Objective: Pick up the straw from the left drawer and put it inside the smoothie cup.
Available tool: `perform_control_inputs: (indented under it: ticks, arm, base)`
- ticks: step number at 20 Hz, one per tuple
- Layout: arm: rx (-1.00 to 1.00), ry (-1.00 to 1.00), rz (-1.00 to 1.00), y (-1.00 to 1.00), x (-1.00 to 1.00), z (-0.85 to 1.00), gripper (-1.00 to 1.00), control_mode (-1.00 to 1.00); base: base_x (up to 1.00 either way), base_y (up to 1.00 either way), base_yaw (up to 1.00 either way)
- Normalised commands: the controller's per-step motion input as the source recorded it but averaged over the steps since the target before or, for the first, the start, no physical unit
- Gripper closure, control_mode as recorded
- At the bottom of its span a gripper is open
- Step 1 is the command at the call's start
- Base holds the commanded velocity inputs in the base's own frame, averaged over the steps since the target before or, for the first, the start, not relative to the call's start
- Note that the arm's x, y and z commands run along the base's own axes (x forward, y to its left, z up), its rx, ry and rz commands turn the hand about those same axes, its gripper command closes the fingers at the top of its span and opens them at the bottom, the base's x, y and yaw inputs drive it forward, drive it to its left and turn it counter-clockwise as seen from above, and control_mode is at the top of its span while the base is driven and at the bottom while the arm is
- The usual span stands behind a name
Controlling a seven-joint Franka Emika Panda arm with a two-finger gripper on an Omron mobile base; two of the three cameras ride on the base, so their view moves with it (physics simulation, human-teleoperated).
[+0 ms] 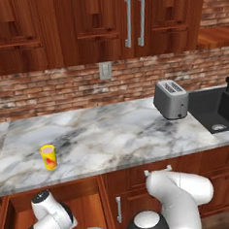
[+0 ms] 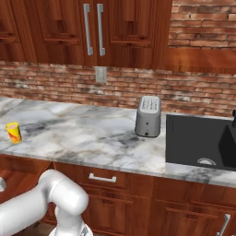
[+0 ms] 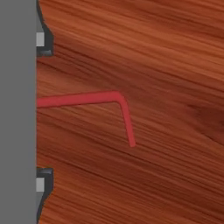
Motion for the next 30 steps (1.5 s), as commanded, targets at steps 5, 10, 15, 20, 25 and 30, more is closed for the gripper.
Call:
perform_control_inputs:
  ticks: [5,10,15,20,25,30]
  arm:
    - [0.00,-0.13,0.00,0.00,0.00,-0.56,-1.00,-1.00]
    - [0.00,-0.12,0.00,0.14,0.00,-0.48,-1.00,-1.00]
    - [0.04,-0.04,0.00,0.10,-0.05,-0.62,-1.00,-1.00]
    - [0.15,0.00,0.00,0.01,-0.35,-0.95,1.00,-1.00]
    - [0.25,-0.01,0.00,0.00,-0.49,-0.97,1.00,-1.00]
    - [0.27,0.00,0.00,0.00,-0.37,-0.66,1.00,-1.00]
  base:
    - [0.00,0.00,0.00]
    - [0.00,0.00,0.00]
    - [0.00,0.00,0.00]
    - [0.00,0.00,0.00]
    - [0.00,0.00,0.00]
    - [0.00,0.00,0.00]
